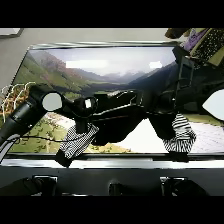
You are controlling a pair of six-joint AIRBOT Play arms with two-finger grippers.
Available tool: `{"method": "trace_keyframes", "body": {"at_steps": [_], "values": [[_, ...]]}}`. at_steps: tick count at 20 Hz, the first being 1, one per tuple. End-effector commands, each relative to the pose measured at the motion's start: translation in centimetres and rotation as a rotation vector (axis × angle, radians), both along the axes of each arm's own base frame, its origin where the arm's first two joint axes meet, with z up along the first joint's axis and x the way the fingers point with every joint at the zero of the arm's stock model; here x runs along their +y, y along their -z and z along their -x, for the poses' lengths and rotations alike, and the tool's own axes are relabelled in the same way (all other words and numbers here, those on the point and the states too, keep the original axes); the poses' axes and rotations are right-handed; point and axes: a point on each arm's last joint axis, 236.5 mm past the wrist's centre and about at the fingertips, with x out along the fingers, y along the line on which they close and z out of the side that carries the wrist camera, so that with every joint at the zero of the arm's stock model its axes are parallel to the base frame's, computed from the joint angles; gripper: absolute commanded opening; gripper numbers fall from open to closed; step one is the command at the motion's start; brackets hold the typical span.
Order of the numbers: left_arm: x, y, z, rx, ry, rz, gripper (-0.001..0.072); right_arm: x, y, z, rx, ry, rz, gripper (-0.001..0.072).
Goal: Fold the clothes and pants, and hang the long-sleeved shirts on hangers.
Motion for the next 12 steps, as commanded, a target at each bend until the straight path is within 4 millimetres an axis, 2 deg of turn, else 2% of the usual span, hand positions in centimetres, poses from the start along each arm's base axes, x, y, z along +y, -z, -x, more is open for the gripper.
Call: {"method": "trace_keyframes", "body": {"at_steps": [1,6,9,12], "values": [[-0.4,-0.3,0.0,-0.002,0.001,-0.003,0.003,0.7,-0.8,-0.6,-0.034,0.0,-0.039,0.0033],[-1.8,0.0,0.0,-0.021,0.023,0.013,0.003,2.0,-0.6,-0.3,-0.006,-0.033,-0.075,0.0033],[-2.4,-0.4,-0.8,-0.046,-0.012,0.046,0.003,1.4,0.1,0.3,0.026,-0.036,-0.04,0.0033],[-3.6,-0.9,-0.7,-0.042,-0.014,0.102,0.003,-0.1,1.1,0.6,0.043,-0.031,0.038,0.0035]]}}
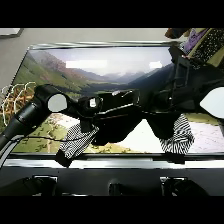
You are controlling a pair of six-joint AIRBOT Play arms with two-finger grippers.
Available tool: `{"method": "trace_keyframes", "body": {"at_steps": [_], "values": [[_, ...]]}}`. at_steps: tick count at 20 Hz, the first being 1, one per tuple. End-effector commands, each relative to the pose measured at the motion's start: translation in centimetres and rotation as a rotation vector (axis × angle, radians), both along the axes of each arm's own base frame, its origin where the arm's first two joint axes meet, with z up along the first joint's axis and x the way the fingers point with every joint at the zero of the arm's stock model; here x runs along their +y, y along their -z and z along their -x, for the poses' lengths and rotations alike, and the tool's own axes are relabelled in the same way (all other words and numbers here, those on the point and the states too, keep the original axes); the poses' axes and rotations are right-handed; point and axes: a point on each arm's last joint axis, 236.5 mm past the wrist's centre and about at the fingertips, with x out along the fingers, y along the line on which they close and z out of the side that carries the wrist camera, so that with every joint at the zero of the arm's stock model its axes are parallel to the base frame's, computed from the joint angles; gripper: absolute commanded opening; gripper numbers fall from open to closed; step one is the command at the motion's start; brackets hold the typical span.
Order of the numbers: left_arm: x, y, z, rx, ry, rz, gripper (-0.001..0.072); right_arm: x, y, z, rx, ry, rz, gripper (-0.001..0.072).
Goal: Fold the clothes and pants, and hang the long-sleeved shirts on hangers.
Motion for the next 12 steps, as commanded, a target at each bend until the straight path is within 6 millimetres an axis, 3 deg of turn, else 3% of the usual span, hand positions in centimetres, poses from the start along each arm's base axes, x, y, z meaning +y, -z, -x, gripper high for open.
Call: {"method": "trace_keyframes", "body": {"at_steps": [1,2,3,4,5,9,12], "values": [[-1.6,-0.7,-0.1,0.001,-0.012,0.074,0.0029,-1.6,1.0,0.2,0.015,0.01,0.079,0.0035],[-1.7,-0.7,0.0,0.005,-0.011,0.08,0.003,-1.7,1.0,0.1,0.013,0.012,0.082,0.0067],[-1.8,-0.8,0.1,0.009,-0.011,0.086,0.0029,-1.7,0.9,0.1,0.012,0.012,0.082,0.021],[-1.9,-0.8,0.1,0.009,-0.012,0.091,0.0029,-1.7,0.8,0.2,0.009,0.012,0.08,0.0428],[-2.1,-0.9,0.1,0.008,-0.012,0.098,0.0029,-1.7,0.6,0.3,0.002,0.013,0.076,0.0515],[-2.6,-1.3,-0.4,-0.012,-0.019,0.124,0.0029,-2.8,-2.5,1.4,-0.082,0.032,0.044,0.0531],[-2.7,-1.3,-0.6,-0.019,-0.021,0.129,0.0029,-7.3,-5.3,1.5,-0.161,0.155,0.118,0.0619]]}}
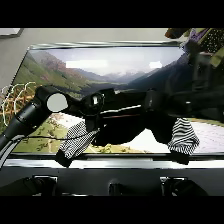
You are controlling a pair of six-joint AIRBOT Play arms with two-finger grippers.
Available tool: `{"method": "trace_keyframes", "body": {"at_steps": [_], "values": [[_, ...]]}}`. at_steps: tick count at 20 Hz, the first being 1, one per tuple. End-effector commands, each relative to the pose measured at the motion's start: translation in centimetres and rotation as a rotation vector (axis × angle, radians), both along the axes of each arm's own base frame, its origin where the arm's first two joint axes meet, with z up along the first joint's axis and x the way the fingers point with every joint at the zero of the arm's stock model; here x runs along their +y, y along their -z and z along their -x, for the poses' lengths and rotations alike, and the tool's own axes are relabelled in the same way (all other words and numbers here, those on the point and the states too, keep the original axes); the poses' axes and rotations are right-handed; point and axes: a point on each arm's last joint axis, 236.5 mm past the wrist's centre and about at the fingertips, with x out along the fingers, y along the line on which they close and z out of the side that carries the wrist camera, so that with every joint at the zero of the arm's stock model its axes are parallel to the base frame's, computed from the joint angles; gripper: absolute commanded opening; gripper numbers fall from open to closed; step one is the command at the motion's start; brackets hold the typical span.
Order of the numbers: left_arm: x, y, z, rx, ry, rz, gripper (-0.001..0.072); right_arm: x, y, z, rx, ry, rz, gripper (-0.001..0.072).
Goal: Fold the clothes and pants, and hang the long-sleeved shirts on hangers.
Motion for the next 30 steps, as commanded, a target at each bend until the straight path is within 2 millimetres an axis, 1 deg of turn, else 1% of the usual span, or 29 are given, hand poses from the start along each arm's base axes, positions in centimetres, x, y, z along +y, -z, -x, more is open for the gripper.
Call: {"method": "trace_keyframes", "body": {"at_steps": [1,4,5,6,7,8,9,10,11,12,13,14,15,16,17,18,19,21,23,26,29,30], "values": [[-0.3,-0.2,-0.3,-0.01,-0.004,0.014,0.0029,-5.7,-2.3,0.3,-0.064,0.155,0.094,0.0623],[-0.4,-0.2,-0.4,-0.014,-0.006,0.018,0.0029,-13.5,-2.0,0.2,-0.053,0.295,0.239,0.0639],[-0.4,-0.2,-0.4,-0.015,-0.007,0.018,0.0029,-15.2,-1.6,0.1,-0.044,0.279,0.284,0.0638],[-0.4,-0.2,-0.4,-0.015,-0.007,0.018,0.0029,-16.8,-1.0,0.1,-0.029,0.212,0.354,0.0634],[-0.4,-0.2,-0.4,-0.015,-0.006,0.019,0.0029,-17.9,-0.1,0.2,-0.012,0.104,0.428,0.0586],[-0.4,-0.2,-0.4,-0.015,-0.007,0.018,0.0029,-17.7,0.0,-0.6,-0.039,0.033,0.414,0.047],[-0.4,-0.2,-0.4,-0.014,-0.006,0.018,0.003,-16.5,0.2,-1.6,-0.076,-0.068,0.389,0.0474],[-0.4,-0.2,-0.4,-0.015,-0.007,0.018,0.003,-15.1,1.0,-1.8,-0.078,-0.208,0.391,0.0488],[-0.4,-0.2,-0.4,-0.014,-0.006,0.018,0.0029,-14.8,2.1,-2.0,-0.081,-0.352,0.444,0.0488],[-0.4,-0.2,-0.4,-0.014,-0.006,0.018,0.0029,-14.5,3.5,-1.5,-0.051,-0.499,0.477,0.0492],[-0.4,-0.2,-0.4,-0.014,-0.006,0.018,0.0029,-14.5,4.7,-1.2,-0.017,-0.589,0.486,0.0491],[-0.4,-0.2,-0.4,-0.014,-0.006,0.018,0.003,-13.9,5.1,-1.6,-0.029,-0.643,0.475,0.0485],[-0.4,-0.2,-0.4,-0.014,-0.007,0.018,0.003,-13.7,5.4,-2.6,-0.076,-0.701,0.493,0.0492],[-0.4,-0.2,-0.4,-0.014,-0.006,0.018,0.003,-13.2,5.7,-3.5,-0.13,-0.779,0.513,0.0541],[-0.4,-0.2,-0.4,-0.014,-0.006,0.018,0.003,-12.8,6.3,-3.8,-0.167,-0.869,0.523,0.0561],[-0.4,-0.2,-0.4,-0.014,-0.006,0.018,0.003,-11.8,7.0,-4.0,-0.192,-0.943,0.493,0.0561],[-0.4,-0.2,-0.4,-0.014,-0.006,0.018,0.003,-10.6,7.5,-4.0,-0.211,-0.989,0.433,0.056],[-0.4,-0.2,-0.4,-0.014,-0.006,0.018,0.003,-8.7,7.9,-4.3,-0.282,-1.08,0.352,0.0559],[-0.4,-0.2,-0.4,-0.014,-0.006,0.018,0.003,-8.0,8.1,-5.0,-0.333,-1.124,0.335,0.0559],[-0.4,-0.2,-0.4,-0.014,-0.006,0.018,0.003,-7.3,8.0,-6.5,-0.398,-1.119,0.321,0.0559],[-0.4,-0.2,-0.4,-0.014,-0.006,0.018,0.003,-6.7,8.9,-6.7,-0.378,-1.14,0.249,0.0556],[-0.4,-0.2,-0.4,-0.014,-0.006,0.018,0.003,-6.3,9.1,-6.6,-0.376,-1.148,0.214,0.0542]]}}
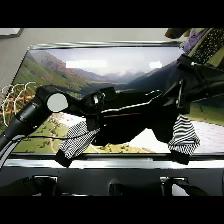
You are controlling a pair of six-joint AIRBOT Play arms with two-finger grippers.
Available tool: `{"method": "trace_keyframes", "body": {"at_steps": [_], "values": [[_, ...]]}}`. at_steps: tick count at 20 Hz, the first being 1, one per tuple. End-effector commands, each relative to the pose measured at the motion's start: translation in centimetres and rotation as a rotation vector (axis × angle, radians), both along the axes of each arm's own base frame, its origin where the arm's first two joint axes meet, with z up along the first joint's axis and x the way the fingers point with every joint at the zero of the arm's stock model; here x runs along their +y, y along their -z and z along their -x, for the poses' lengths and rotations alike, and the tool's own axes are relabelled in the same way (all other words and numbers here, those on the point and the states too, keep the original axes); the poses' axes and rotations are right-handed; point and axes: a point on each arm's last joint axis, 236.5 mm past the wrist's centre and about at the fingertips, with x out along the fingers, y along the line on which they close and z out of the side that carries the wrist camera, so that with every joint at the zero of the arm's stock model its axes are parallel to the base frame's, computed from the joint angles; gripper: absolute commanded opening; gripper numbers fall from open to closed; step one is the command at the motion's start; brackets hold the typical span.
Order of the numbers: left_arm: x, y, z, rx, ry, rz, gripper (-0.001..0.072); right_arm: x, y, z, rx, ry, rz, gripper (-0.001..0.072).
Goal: Fold the clothes and pants, and hang the long-sleeved shirts on hangers.
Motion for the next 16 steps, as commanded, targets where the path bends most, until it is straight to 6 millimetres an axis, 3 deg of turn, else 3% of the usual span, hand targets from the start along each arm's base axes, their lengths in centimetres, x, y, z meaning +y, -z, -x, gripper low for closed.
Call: {"method": "trace_keyframes", "body": {"at_steps": [1,5,8,9,10,11,14,16], "values": [[0.0,0.0,0.0,0.0,0.0,-0.001,0.003,1.5,0.5,-0.4,0.028,-0.056,-0.084,0.0541],[0.0,0.0,0.0,0.0,0.0,-0.001,0.003,4.0,2.7,-0.1,0.08,-0.148,-0.062,0.0526],[0.0,0.0,0.0,0.0,0.0,-0.001,0.003,4.8,4.2,0.0,0.106,-0.19,-0.03,0.0378],[0.0,0.0,0.0,0.0,0.0,-0.001,0.003,4.8,4.2,0.0,0.106,-0.189,-0.028,0.0278],[0.0,0.0,0.0,0.0,0.0,-0.001,0.003,4.6,4.1,0.3,0.114,-0.19,-0.025,0.0122],[0.0,0.0,0.0,0.0,0.0,-0.001,0.003,4.4,3.9,0.9,0.125,-0.201,-0.022,0.0034],[0.0,0.0,-0.1,0.01,-0.021,0.003,0.0043,3.5,3.1,1.2,0.089,-0.185,0.018,0.0033],[0.4,0.0,-0.6,0.034,-0.096,0.015,0.0212,3.2,2.7,1.3,0.101,-0.135,0.035,0.0031]]}}
